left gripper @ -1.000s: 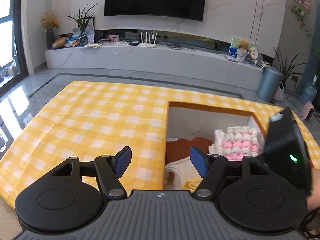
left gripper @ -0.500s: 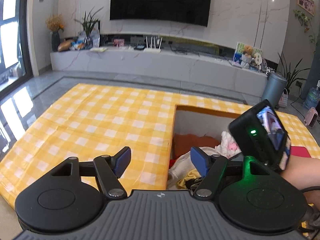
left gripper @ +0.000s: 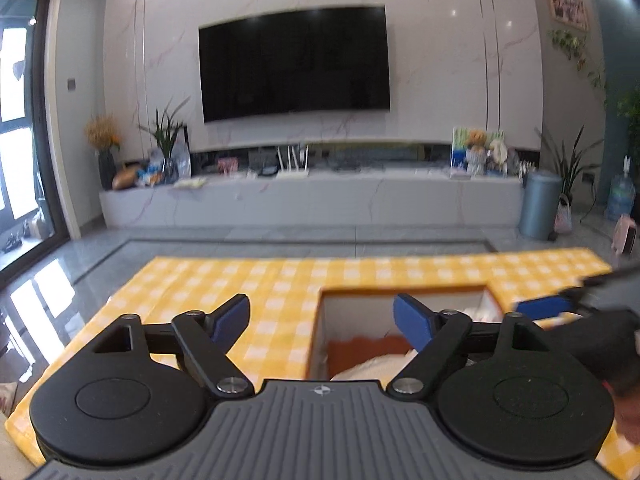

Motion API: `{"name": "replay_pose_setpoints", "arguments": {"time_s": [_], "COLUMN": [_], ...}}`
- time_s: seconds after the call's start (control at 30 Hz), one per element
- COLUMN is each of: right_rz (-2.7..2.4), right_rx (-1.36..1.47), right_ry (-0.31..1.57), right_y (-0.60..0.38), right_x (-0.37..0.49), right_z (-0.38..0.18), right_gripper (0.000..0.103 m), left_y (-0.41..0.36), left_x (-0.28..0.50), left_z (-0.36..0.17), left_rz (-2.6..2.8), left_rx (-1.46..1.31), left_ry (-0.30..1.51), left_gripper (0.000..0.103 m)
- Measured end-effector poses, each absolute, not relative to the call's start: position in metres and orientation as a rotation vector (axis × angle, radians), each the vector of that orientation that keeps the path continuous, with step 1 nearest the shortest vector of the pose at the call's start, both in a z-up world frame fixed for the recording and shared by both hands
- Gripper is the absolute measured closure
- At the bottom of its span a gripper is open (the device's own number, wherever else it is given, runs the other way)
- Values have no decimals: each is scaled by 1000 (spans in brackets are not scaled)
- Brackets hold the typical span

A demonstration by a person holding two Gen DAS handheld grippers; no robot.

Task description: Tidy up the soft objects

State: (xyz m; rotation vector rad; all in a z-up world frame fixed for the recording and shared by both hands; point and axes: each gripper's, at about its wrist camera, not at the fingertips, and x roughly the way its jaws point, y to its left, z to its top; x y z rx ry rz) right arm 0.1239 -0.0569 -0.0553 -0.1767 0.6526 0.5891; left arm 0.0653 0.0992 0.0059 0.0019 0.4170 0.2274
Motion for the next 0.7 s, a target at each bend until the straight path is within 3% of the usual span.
{"name": "replay_pose_setpoints", "arguments": {"time_s": [0.1,0.37,0.7], "right_rz": [469,334,354], "right_rx": [-134,-167,-166], "right_ry": [532,371,327], "right_y": [-90,-137,-146], "right_x": [95,65,56], "right_z": [-44,-38,-55], "right_gripper": [3,3,3], "left_y": [82,50,39], "left_x": [60,59,62], "left_z": [9,4,-15], "left_rz": [205,115,63], "left_rx": [-6,-48,-66], "left_ry": [353,309,331], "left_gripper": [5,3,3]}}
